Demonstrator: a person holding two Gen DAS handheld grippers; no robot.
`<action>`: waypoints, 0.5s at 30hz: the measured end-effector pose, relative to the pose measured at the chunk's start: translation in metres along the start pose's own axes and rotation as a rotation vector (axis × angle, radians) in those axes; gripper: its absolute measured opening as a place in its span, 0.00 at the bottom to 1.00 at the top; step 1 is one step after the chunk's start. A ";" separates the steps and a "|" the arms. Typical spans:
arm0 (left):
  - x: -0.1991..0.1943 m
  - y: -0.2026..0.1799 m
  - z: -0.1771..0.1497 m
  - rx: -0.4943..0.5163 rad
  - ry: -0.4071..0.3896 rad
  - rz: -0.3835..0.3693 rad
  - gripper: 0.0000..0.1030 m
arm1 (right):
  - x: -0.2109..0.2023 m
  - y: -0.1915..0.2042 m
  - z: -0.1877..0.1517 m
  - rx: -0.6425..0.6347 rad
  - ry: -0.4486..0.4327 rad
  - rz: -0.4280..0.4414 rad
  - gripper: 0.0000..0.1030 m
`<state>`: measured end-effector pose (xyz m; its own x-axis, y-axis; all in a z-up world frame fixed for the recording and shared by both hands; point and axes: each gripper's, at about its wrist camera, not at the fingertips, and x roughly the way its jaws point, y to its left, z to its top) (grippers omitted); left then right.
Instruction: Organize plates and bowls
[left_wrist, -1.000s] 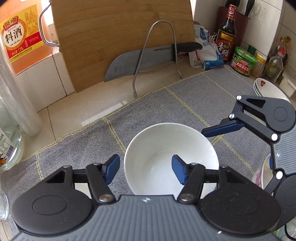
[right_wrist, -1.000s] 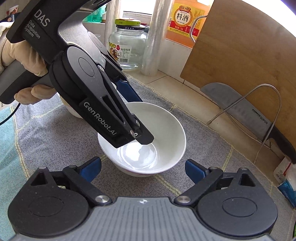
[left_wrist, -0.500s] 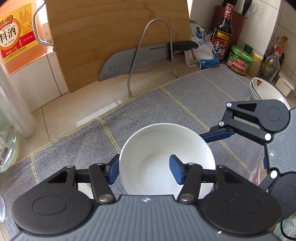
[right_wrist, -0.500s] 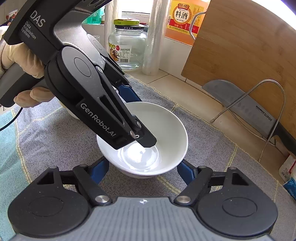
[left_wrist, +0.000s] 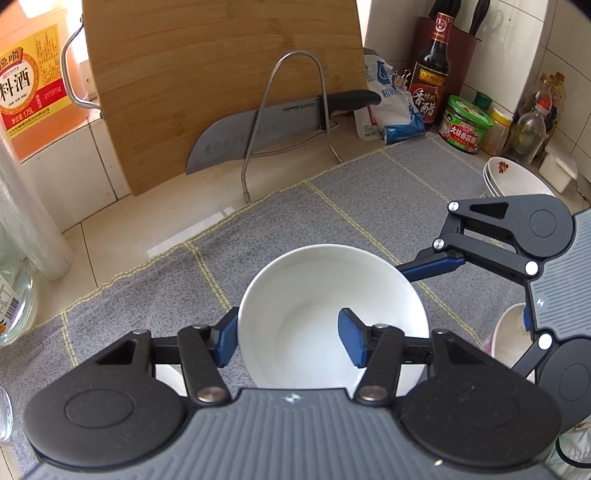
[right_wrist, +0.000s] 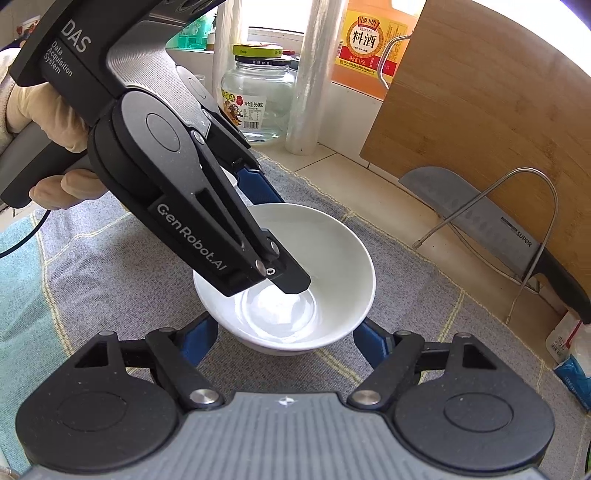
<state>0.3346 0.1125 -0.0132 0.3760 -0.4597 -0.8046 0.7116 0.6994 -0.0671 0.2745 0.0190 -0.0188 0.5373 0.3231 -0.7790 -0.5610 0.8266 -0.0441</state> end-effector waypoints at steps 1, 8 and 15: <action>-0.002 -0.003 0.001 0.004 -0.004 -0.001 0.54 | -0.003 0.000 -0.001 0.001 -0.002 -0.001 0.81; -0.017 -0.019 0.002 0.025 -0.029 -0.007 0.54 | -0.025 0.002 -0.006 0.009 -0.020 -0.010 0.81; -0.031 -0.041 0.004 0.055 -0.044 -0.003 0.54 | -0.051 0.006 -0.015 0.015 -0.044 -0.023 0.81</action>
<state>0.2962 0.0957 0.0164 0.3982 -0.4864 -0.7777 0.7442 0.6670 -0.0361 0.2345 0.0003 0.0109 0.5771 0.3240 -0.7497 -0.5388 0.8408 -0.0514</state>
